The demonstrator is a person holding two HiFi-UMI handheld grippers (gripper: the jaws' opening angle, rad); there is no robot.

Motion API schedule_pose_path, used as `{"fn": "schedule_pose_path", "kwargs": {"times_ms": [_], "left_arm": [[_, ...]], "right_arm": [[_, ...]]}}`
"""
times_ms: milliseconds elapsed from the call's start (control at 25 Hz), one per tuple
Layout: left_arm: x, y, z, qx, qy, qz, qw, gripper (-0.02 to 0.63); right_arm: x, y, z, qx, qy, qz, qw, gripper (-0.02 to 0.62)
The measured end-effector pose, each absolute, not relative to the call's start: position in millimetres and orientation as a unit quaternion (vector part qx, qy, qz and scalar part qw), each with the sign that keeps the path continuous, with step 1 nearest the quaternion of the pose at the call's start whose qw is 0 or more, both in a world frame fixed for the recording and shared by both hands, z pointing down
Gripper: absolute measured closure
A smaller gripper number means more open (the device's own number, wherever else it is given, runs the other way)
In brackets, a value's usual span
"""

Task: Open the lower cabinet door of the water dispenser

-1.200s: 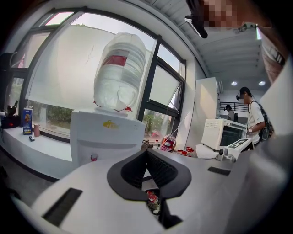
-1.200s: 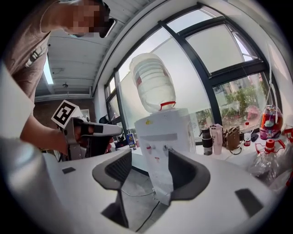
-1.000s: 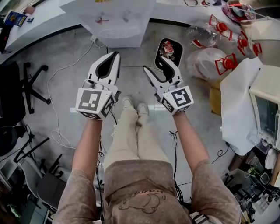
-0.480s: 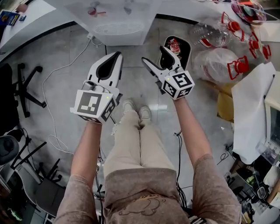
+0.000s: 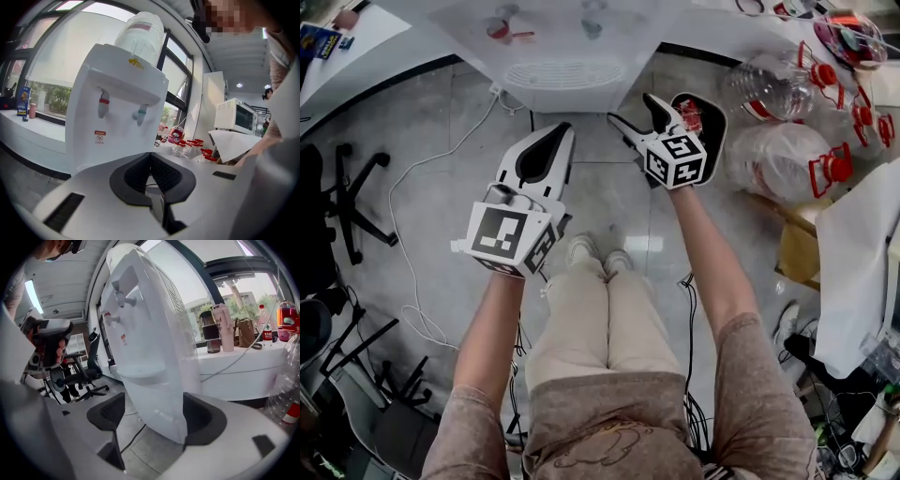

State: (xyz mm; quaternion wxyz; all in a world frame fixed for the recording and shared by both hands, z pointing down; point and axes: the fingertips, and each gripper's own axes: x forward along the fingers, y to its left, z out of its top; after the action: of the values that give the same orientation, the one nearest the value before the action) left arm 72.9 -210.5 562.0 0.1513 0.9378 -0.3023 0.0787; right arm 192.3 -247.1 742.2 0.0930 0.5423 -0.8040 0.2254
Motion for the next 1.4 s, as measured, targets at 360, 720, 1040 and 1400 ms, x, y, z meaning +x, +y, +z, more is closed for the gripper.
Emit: {"fn": "schedule_pose_path", "kwargs": {"times_ms": [360, 720, 1040, 1400], "left_arm": [[85.6, -218.1, 590.0, 0.939, -0.293, 0.082, 0.159, 0.588], [79.2, -223.6, 594.0, 0.935, -0.295, 0.083, 0.176, 0.589], [72.6, -222.6, 593.3, 0.933, -0.298, 0.09, 0.183, 0.589], [70.2, -223.8, 587.8, 0.929, -0.303, 0.089, 0.193, 0.589]], "right_arm": [[208.7, -295.5, 806.5, 0.539, -0.796, 0.226, 0.155, 0.219], [206.2, -322.4, 805.5, 0.547, -0.789, 0.232, 0.153, 0.253], [206.0, -321.8, 804.5, 0.561, -0.779, 0.244, 0.142, 0.262], [196.6, -298.5, 804.8, 0.579, -0.764, 0.251, 0.137, 0.273]]}}
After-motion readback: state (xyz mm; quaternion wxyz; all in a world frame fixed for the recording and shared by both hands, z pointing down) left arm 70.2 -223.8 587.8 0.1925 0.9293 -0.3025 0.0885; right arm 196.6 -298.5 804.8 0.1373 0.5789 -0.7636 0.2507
